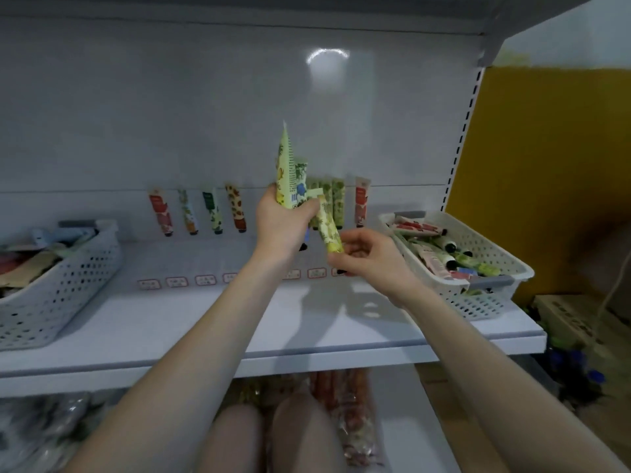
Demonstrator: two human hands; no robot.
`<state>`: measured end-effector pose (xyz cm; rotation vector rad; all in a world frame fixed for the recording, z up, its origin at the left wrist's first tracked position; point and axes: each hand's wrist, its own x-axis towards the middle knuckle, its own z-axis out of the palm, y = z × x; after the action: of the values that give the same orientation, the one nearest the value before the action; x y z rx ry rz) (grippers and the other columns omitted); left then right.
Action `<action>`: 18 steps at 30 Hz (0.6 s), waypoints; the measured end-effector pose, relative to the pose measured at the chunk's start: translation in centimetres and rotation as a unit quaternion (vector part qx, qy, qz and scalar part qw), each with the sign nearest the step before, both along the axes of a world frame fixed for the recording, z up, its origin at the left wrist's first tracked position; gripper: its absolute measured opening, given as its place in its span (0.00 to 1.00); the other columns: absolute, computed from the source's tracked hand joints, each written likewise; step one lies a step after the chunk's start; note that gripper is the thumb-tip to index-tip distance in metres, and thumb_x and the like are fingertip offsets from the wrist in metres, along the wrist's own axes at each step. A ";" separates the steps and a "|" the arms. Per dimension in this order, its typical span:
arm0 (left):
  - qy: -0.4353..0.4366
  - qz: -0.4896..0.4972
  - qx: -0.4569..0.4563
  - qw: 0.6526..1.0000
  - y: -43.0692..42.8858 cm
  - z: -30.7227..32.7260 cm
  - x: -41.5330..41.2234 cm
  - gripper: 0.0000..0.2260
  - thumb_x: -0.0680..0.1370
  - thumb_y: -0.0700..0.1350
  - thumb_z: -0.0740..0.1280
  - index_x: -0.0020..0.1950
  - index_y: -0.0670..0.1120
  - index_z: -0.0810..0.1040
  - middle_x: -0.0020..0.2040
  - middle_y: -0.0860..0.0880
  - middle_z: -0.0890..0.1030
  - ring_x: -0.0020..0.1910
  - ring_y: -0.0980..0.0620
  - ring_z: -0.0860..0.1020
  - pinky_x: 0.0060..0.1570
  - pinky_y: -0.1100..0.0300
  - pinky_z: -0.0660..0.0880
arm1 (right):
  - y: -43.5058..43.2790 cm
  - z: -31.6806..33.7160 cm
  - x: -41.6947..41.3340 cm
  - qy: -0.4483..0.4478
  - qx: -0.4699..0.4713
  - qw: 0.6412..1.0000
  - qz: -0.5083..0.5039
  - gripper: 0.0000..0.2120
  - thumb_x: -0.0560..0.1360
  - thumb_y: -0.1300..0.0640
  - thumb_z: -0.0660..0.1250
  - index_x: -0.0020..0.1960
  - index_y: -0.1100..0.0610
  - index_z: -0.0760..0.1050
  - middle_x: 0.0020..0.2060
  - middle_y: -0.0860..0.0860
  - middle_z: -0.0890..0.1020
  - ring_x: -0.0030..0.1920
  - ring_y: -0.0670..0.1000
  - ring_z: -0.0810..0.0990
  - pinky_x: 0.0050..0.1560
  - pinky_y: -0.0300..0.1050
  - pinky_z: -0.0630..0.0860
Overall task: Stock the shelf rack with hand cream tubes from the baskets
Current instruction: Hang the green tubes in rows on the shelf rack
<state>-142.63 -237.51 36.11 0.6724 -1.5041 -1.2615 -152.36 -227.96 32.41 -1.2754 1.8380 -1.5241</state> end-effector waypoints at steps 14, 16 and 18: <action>0.009 0.002 0.071 0.997 -2.9 -4.1 3.9 0.09 0.76 0.38 0.67 0.53 0.45 0.71 0.40 0.53 0.77 0.31 0.64 0.78 0.32 0.71 0.74 | -3.8 -2.1 1.9 -0.009 0.076 0.996 0.054 0.02 0.74 0.57 0.68 0.44 0.54 0.76 0.36 0.50 0.81 0.34 0.45 0.78 0.37 0.36 0.75; -0.005 0.009 0.106 0.994 -3.7 -5.4 4.4 0.08 0.77 0.39 0.66 0.55 0.44 0.71 0.39 0.50 0.78 0.30 0.60 0.77 0.30 0.66 0.74 | -4.6 -2.6 1.1 -0.016 0.079 0.997 0.019 0.03 0.74 0.58 0.69 0.42 0.56 0.76 0.36 0.51 0.81 0.35 0.47 0.79 0.37 0.37 0.74; -0.024 0.007 0.138 0.990 -4.3 -6.3 5.0 0.09 0.76 0.37 0.66 0.55 0.43 0.70 0.39 0.46 0.77 0.29 0.58 0.75 0.29 0.62 0.71 | -5.5 -2.8 -0.2 0.000 0.066 0.997 -0.029 0.06 0.73 0.60 0.69 0.42 0.63 0.76 0.35 0.55 0.80 0.35 0.50 0.78 0.38 0.42 0.73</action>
<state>-137.65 -241.83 29.83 0.8977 -1.3726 -1.4673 -152.56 -233.49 29.58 -1.1703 1.9563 -1.4072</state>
